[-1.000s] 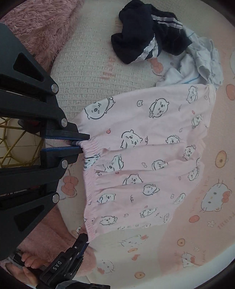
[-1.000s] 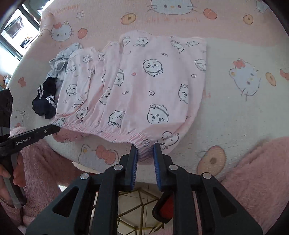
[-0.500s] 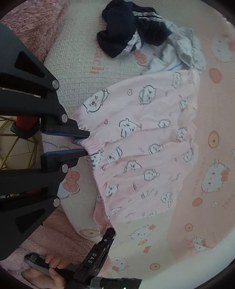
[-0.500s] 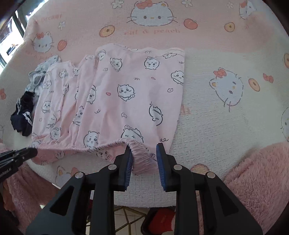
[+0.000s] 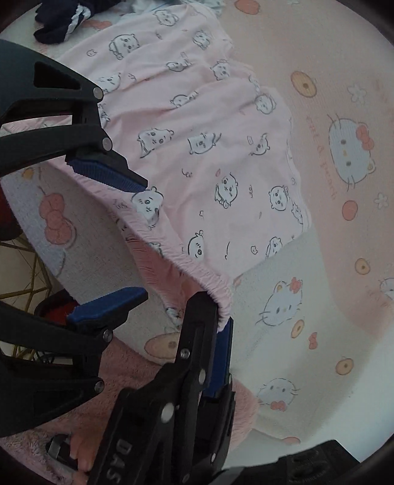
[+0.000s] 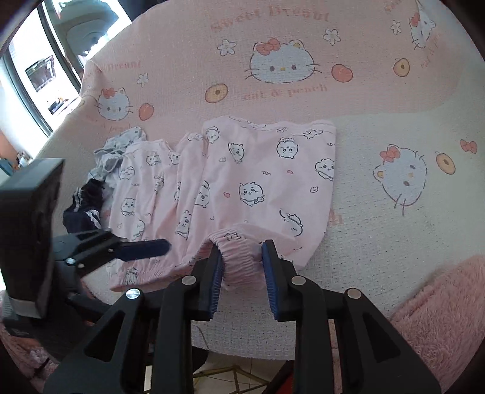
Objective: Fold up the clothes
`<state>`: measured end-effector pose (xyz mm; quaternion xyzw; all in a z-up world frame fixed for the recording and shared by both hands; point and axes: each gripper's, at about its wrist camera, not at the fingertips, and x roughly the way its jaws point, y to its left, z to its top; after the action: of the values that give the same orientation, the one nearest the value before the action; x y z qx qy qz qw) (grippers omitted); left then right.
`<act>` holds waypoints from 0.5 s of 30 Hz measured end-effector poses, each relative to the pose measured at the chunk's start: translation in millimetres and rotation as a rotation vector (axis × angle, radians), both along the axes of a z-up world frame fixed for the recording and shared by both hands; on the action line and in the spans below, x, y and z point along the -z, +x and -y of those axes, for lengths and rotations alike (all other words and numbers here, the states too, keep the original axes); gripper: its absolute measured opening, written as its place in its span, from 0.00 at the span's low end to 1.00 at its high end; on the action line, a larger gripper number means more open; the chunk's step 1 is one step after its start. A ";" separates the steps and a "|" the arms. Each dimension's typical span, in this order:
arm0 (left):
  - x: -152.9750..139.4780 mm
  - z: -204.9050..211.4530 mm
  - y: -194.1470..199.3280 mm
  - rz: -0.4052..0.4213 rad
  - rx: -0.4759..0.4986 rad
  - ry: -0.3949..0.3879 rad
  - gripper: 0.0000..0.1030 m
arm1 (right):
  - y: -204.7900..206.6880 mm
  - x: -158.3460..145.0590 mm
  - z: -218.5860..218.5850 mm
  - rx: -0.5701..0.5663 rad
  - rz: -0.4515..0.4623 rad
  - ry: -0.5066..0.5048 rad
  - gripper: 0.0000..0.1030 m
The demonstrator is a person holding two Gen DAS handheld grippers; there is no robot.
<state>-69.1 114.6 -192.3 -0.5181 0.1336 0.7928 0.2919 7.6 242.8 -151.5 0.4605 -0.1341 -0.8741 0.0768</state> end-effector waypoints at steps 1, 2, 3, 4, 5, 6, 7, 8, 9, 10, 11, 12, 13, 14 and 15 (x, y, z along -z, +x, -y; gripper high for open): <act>4.0 -6.5 -5.4 0.002 -0.006 -0.014 0.45 | -0.4 1.4 -3.7 0.009 0.013 -0.019 0.25; 6.2 -9.6 -12.5 0.017 -0.029 -0.017 0.34 | 0.2 2.8 -7.2 0.020 0.028 -0.029 0.25; 6.5 -9.9 -19.0 0.033 -0.063 -0.009 0.16 | 0.9 4.8 -10.4 0.032 0.042 -0.034 0.25; 3.3 -7.1 -22.3 0.032 -0.098 0.006 0.14 | 1.5 7.4 -12.8 0.043 0.058 -0.038 0.25; -0.4 -3.8 -25.1 0.029 -0.133 0.022 0.13 | 2.2 10.1 -14.6 0.054 0.075 -0.042 0.25; -5.1 0.4 -25.8 0.021 -0.155 0.046 0.09 | 2.8 12.8 -15.2 0.060 0.092 -0.048 0.25; -13.0 6.6 -24.3 0.018 -0.174 0.081 0.07 | 3.4 15.4 -15.3 0.063 0.109 -0.056 0.25; -21.5 13.2 -22.4 0.016 -0.194 0.119 0.06 | 3.4 17.8 -14.2 0.057 0.123 -0.066 0.25; -31.6 20.2 -19.9 0.018 -0.210 0.167 0.06 | 2.2 20.1 -11.1 0.036 0.138 -0.080 0.25; -42.0 27.3 -17.3 0.020 -0.226 0.217 0.06 | 0.3 22.1 -6.1 0.000 0.155 -0.099 0.25; -54.0 35.5 -11.1 0.018 -0.245 0.264 0.06 | -1.5 22.7 0.7 -0.038 0.164 -0.117 0.25; -66.3 43.9 -4.2 0.015 -0.265 0.311 0.06 | -2.6 21.1 8.7 -0.067 0.163 -0.121 0.25; -78.6 52.3 2.7 0.012 -0.285 0.358 0.06 | -2.4 17.5 17.7 -0.093 0.149 -0.113 0.25; -90.8 60.7 9.5 0.009 -0.305 0.405 0.06 | -1.8 13.4 27.0 -0.118 0.129 -0.101 0.25; -101.6 68.5 16.7 0.002 -0.314 0.440 0.06 | -1.4 8.5 35.6 -0.132 0.110 -0.090 0.26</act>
<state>-52.4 46.2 -90.7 -0.4575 -0.1241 0.8376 0.2713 6.2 207.2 -160.0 0.5116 -0.1467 -0.8337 0.1473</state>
